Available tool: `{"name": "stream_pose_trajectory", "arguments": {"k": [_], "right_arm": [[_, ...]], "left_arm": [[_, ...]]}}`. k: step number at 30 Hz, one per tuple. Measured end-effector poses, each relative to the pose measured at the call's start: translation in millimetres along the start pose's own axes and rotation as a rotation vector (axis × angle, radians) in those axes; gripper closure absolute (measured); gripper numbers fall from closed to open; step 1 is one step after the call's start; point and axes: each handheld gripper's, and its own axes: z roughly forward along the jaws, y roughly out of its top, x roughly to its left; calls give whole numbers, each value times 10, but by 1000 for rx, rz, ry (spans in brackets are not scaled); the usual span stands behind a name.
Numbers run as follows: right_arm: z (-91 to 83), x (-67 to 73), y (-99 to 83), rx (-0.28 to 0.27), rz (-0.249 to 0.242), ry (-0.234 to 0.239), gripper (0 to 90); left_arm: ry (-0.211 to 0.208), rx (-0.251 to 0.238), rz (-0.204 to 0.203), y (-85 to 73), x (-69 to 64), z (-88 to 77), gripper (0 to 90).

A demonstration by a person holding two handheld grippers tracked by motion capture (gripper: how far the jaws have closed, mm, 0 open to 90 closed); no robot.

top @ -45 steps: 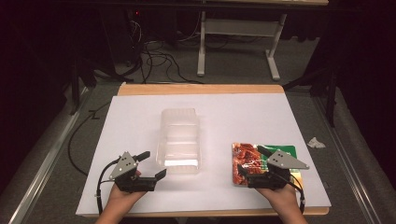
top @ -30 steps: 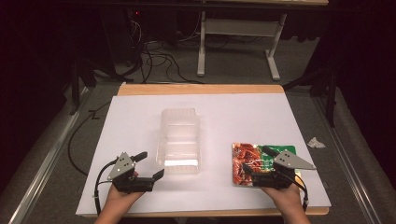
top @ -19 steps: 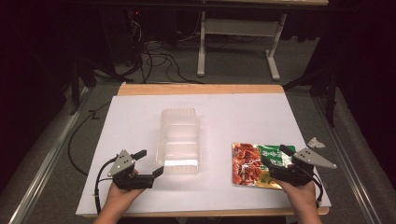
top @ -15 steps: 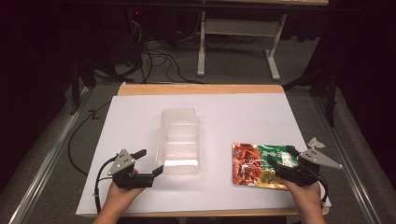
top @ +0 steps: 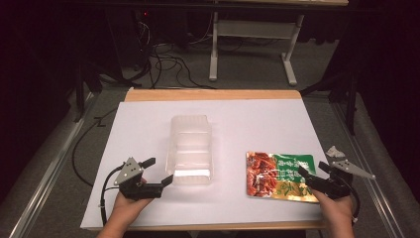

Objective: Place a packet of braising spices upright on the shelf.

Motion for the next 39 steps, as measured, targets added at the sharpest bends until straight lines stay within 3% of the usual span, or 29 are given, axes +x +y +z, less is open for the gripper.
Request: {"name": "stream_pose_trajectory", "arguments": {"k": [10, 13, 18, 25, 32, 33, 35, 38, 39], "right_arm": [[25, -223, -152, 74, 119, -11, 182], [57, -304, -211, 118, 183, 10, 229], [74, -348, -238, 153, 241, 23, 261], [62, -400, -258, 162, 312, 57, 373], [76, -390, -250, 174, 344, 149, 457], [53, -378, -229, 151, 367, 220, 478], [27, -329, -188, 128, 352, 264, 484], [34, -262, -163, 145, 314, 254, 478], [75, -237, -174, 174, 282, 230, 472]], "left_arm": [[-15, 10, 7, 14, -19, 81, 104], [-17, 13, 12, 12, -23, 83, 105], [-18, 14, 13, 11, -22, 76, 104], [-21, 13, 14, 10, -22, 81, 105], [-22, 12, 16, 9, -26, 83, 105], [-22, 10, 16, 10, -27, 81, 106], [-22, 9, 16, 10, -26, 81, 106], [-22, 10, 17, 9, -25, 83, 106], [-23, 10, 17, 9, -28, 85, 106]]}}
